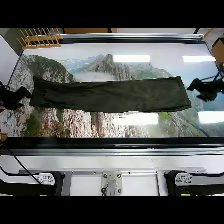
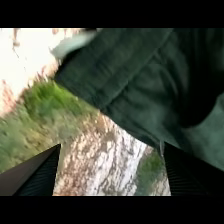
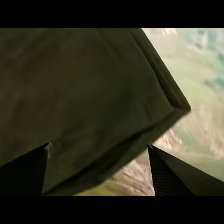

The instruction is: Fold the clothes and pants, and hang the long-sleeved shirts on hangers.

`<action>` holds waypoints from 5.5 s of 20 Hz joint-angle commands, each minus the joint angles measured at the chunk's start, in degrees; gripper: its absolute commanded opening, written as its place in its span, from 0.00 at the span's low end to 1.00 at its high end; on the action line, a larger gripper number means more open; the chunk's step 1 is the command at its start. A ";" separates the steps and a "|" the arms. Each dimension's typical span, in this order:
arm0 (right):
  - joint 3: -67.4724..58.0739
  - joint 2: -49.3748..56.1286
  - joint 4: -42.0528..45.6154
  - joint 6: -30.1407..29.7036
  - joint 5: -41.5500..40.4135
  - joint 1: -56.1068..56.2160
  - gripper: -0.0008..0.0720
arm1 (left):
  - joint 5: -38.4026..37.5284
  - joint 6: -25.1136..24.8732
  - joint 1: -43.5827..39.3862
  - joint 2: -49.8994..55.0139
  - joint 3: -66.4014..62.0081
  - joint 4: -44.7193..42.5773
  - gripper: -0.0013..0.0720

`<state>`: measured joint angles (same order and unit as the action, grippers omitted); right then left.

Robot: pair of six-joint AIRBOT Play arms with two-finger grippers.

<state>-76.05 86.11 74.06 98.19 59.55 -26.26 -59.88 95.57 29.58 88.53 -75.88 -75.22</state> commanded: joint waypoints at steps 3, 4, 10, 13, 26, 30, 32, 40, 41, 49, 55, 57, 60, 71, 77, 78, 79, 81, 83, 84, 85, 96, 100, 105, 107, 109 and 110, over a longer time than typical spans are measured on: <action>19.10 -3.48 -16.48 -0.81 -7.04 -6.84 1.00 | 11.28 0.46 0.15 -0.48 11.98 10.95 1.00; 20.20 -2.80 -19.17 -1.86 -8.50 -6.71 1.00 | 12.22 0.46 -0.76 0.33 11.96 10.86 1.00; 21.11 2.62 -29.16 -6.95 -15.41 -1.29 1.00 | 17.09 0.48 -4.11 3.82 11.91 10.91 1.00; 21.11 3.93 -29.16 -6.97 -18.88 2.23 1.00 | 16.61 0.46 -5.60 5.60 10.10 10.82 1.00; 21.38 -6.34 -16.41 -7.85 -13.46 1.95 0.03 | 4.76 -14.80 -1.33 -2.19 1.53 10.29 0.05; 26.08 -14.03 -1.09 -3.21 -6.23 3.76 0.03 | 6.21 -23.74 3.21 -13.42 16.61 10.27 0.05; 30.51 -18.01 -0.11 -3.26 -3.08 3.98 0.03 | 6.03 -25.57 6.32 -18.14 24.28 10.27 0.05; 41.70 -27.65 -0.09 -3.48 2.75 3.98 0.04 | 8.74 -31.17 17.20 -33.73 44.59 10.27 0.05; 41.70 -27.65 -0.09 -3.50 3.52 3.98 0.04 | 8.98 -31.19 17.18 -34.84 45.18 10.16 0.05; 27.34 -29.20 -0.07 -11.67 14.91 -1.57 0.99 | 5.60 -25.42 11.54 -43.12 34.23 10.47 0.84; 12.00 -15.93 -0.68 -21.81 14.88 -17.25 0.99 | 5.92 -13.46 -11.50 -44.63 32.30 10.88 0.04; 8.50 -8.50 -1.81 -25.07 15.34 -21.31 0.99 | 6.54 -12.20 -21.97 -42.75 31.89 10.91 0.05; 4.59 2.45 -5.53 -31.06 17.97 -25.00 0.99 | 6.49 -7.04 -37.57 -36.30 27.85 10.84 0.05; 3.28 18.21 -18.03 -43.41 22.53 -21.51 0.99 | 6.99 -6.97 -62.36 -9.94 5.38 10.91 0.05; 3.28 19.45 -20.55 -43.41 23.41 -15.34 0.87 | 6.97 -6.95 -65.94 -3.08 -1.09 10.93 0.05; 3.28 19.45 -20.55 -43.43 23.37 -14.88 0.62 | 6.95 -6.93 -66.36 -2.12 -1.81 10.93 0.05; 3.28 19.45 -20.55 -43.43 23.34 -14.67 0.38 | 7.06 -6.19 -66.97 -1.11 -2.43 10.93 0.05; 3.26 19.26 -20.31 -43.32 23.45 -14.73 0.12 | 8.26 -5.49 -67.80 0.44 -2.73 10.95 0.05; 3.26 17.88 -18.08 -41.81 23.43 -14.71 0.03 | 9.31 -3.41 -68.41 1.99 -2.73 10.97 0.05; 3.23 16.46 -16.33 -40.87 23.41 -14.62 0.03 | 9.33 -1.86 -68.85 2.86 -2.75 10.95 0.05; 3.23 14.69 -14.53 -39.78 23.43 -14.60 0.03 | 9.49 -1.53 -68.96 4.09 -2.95 10.91 0.05; -1.22 -14.64 2.36 -25.73 32.72 1.11 0.03 | 7.17 -1.70 -76.41 27.43 -26.84 10.91 0.05; -6.47 -20.13 3.56 -18.75 34.16 10.64 0.03 | 4.39 -1.68 -79.08 33.00 -34.01 10.88 0.05; -10.19 -20.44 3.61 -12.68 35.69 20.85 0.03 | 2.99 -1.66 -80.17 34.42 -36.59 10.88 0.05; -10.34 -20.44 3.58 -10.73 35.56 24.61 0.03 | 0.44 -1.64 -79.25 34.27 -36.59 10.82 0.05; -10.34 -20.37 3.58 -7.89 35.21 27.87 0.03 | -2.38 -1.66 -77.50 33.46 -36.54 10.56 0.05; -10.34 -20.37 3.58 -6.27 34.84 29.44 0.03 | -3.37 -1.68 -76.19 32.59 -36.52 9.94 0.05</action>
<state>-86.00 65.87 77.65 87.13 94.80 -1.54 -59.70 94.02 -48.64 122.17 -112.09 -64.42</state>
